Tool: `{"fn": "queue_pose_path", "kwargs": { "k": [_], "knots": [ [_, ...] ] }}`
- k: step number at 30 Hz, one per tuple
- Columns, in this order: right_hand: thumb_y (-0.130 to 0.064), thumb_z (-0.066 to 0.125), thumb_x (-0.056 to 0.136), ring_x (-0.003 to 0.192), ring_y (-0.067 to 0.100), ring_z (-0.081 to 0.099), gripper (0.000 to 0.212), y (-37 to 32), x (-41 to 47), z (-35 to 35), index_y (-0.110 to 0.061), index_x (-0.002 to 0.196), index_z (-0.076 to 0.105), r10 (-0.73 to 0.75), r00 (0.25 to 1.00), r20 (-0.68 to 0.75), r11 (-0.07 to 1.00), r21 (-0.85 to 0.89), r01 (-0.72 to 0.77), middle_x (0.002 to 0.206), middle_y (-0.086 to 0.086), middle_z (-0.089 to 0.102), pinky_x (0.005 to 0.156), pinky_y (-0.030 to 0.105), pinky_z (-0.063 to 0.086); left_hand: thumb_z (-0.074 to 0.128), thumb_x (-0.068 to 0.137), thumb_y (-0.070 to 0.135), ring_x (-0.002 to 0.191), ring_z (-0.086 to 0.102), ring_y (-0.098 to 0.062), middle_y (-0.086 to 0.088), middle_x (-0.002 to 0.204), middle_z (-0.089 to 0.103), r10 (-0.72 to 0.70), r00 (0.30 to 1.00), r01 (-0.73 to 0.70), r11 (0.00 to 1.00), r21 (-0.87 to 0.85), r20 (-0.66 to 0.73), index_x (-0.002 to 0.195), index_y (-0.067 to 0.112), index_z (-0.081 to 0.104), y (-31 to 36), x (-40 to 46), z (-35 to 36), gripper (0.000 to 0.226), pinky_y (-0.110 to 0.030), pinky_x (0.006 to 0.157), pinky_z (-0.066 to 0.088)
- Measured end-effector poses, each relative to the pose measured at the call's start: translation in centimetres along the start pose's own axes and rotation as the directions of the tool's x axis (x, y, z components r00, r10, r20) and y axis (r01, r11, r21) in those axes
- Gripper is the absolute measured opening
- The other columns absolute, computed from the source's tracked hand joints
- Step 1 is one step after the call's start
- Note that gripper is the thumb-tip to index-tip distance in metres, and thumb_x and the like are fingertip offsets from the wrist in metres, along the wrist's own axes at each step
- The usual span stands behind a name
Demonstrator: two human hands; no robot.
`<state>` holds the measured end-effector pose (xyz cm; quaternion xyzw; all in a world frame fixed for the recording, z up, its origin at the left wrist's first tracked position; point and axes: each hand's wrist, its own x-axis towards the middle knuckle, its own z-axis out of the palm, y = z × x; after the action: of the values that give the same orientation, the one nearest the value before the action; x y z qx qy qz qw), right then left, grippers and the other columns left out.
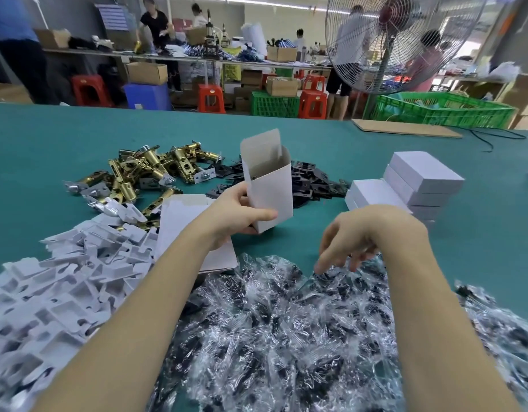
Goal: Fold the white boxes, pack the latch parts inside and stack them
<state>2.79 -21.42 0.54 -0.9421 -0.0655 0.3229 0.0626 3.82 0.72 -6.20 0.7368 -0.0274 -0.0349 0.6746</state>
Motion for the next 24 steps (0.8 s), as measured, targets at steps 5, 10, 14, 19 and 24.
{"fn": "queue_pose_path", "kwargs": {
  "k": [5, 10, 14, 19, 24],
  "knots": [
    [-0.033, 0.090, 0.075, 0.059, 0.004, 0.062, 0.020, -0.3, 0.5, 0.3, -0.026, 0.080, 0.072, -0.064, 0.998, 0.022, 0.998, 0.004, 0.064, 0.063, -0.014, 0.069, 0.041, 0.013, 0.041, 0.081, 0.084, 0.005, 0.097, 0.072, -0.018, 0.001, 0.104, 0.076, 0.072, 0.996, -0.069, 0.994, 0.080, -0.043, 0.105, 0.030, 0.066, -0.4, 0.3, 0.1, 0.036, -0.032, 0.076, 0.062],
    [-0.029, 0.084, 0.082, 0.063, 0.009, 0.064, 0.017, 0.3, -1.2, -1.0, -0.024, 0.083, 0.067, -0.239, 0.940, -0.244, 0.968, 0.011, 0.249, 0.073, -0.008, 0.075, 0.061, 0.023, 0.048, 0.086, 0.079, 0.015, 0.096, 0.072, -0.020, 0.008, 0.093, 0.078, 0.142, 0.990, -0.132, 0.957, 0.258, -0.022, 0.098, 0.026, 0.074, -0.6, 0.3, 0.1, 0.025, -0.038, 0.087, 0.059],
    [-0.019, 0.078, 0.087, 0.071, 0.016, 0.074, 0.014, 0.7, -3.6, -2.5, -0.027, 0.093, 0.069, -0.338, 0.712, -0.616, 0.828, 0.165, 0.536, 0.084, -0.003, 0.078, 0.067, 0.031, 0.063, 0.083, 0.083, 0.019, 0.103, 0.069, -0.021, 0.006, 0.102, 0.077, 0.192, 0.981, -0.166, 0.899, 0.405, -0.023, 0.105, 0.021, 0.075, -0.7, 0.4, 0.0, 0.024, -0.047, 0.095, 0.055],
    [-0.023, 0.083, 0.084, 0.071, 0.009, 0.072, 0.012, -1.0, -4.6, -2.6, -0.034, 0.086, 0.080, -0.375, 0.431, -0.821, 0.693, 0.061, 0.718, 0.088, -0.013, 0.071, 0.075, 0.033, 0.060, 0.082, 0.086, 0.019, 0.103, 0.068, -0.019, 0.006, 0.105, 0.076, 0.230, 0.973, -0.207, 0.865, 0.456, 0.007, 0.104, 0.024, 0.074, -0.8, 0.4, 0.2, 0.021, -0.047, 0.095, 0.055],
    [-0.031, 0.080, 0.082, 0.079, 0.012, 0.061, 0.011, -3.3, -2.6, -1.5, -0.042, 0.085, 0.080, -0.271, 0.347, -0.898, 0.850, -0.053, 0.525, 0.091, -0.014, 0.072, 0.070, 0.031, 0.050, 0.082, 0.085, 0.020, 0.103, 0.068, -0.018, 0.009, 0.104, 0.076, 0.191, 0.982, -0.177, 0.884, 0.432, 0.012, 0.109, 0.030, 0.074, -0.6, 0.1, 0.1, 0.027, -0.048, 0.094, 0.056]
  ]
}}
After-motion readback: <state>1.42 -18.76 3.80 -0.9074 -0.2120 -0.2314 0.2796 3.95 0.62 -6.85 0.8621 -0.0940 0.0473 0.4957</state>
